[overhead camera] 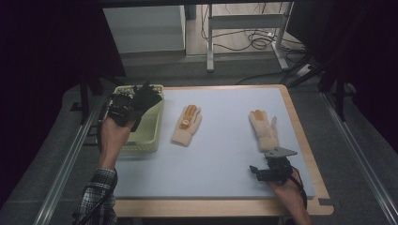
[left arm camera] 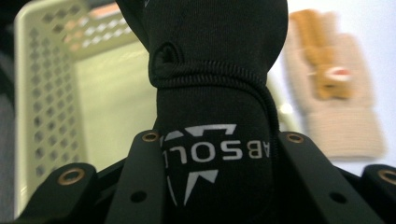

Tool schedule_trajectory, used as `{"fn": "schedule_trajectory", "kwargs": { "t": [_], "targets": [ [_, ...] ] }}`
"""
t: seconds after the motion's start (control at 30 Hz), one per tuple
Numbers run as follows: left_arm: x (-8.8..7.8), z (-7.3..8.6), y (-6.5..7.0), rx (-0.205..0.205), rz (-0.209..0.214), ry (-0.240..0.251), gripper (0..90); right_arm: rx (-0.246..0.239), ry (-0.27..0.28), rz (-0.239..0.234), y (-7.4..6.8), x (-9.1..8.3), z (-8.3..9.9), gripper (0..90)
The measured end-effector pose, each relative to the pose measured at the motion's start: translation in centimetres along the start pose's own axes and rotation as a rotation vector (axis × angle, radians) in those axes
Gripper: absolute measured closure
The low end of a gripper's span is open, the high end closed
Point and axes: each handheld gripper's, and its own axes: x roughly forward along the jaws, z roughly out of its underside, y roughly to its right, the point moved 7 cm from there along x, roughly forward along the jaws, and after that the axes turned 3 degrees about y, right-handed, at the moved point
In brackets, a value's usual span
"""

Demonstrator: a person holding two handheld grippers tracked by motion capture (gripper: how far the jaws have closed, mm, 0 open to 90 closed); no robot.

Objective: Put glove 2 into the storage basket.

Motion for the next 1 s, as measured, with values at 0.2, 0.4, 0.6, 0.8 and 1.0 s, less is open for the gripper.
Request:
{"fn": "schedule_trajectory", "kwargs": {
  "t": [0.2, 0.4, 0.6, 0.8, 1.0],
  "targets": [
    [2.0, 1.1, -3.2, -0.082, -0.046, -0.067, 67.2, 0.0, 0.0, 0.0, 0.0, 0.0, 0.0, 18.6],
    [4.4, 1.7, -5.2, -0.133, -0.091, -0.126, 66.8, 0.0, 0.0, 0.0, 0.0, 0.0, 0.0, 18.5],
    [6.4, 1.9, -6.1, -0.147, -0.128, -0.198, 65.9, 0.001, 0.0, -0.001, 0.0, 0.0, 0.0, 18.6],
    [8.1, 2.2, -6.7, -0.12, -0.172, -0.288, 63.8, 0.002, 0.001, -0.002, 0.0, 0.0, 0.0, 18.6],
    [8.9, 3.1, -7.2, -0.113, -0.169, -0.341, 52.2, 0.002, 0.001, -0.002, 0.0, 0.0, 0.0, 18.6]
  ]
}}
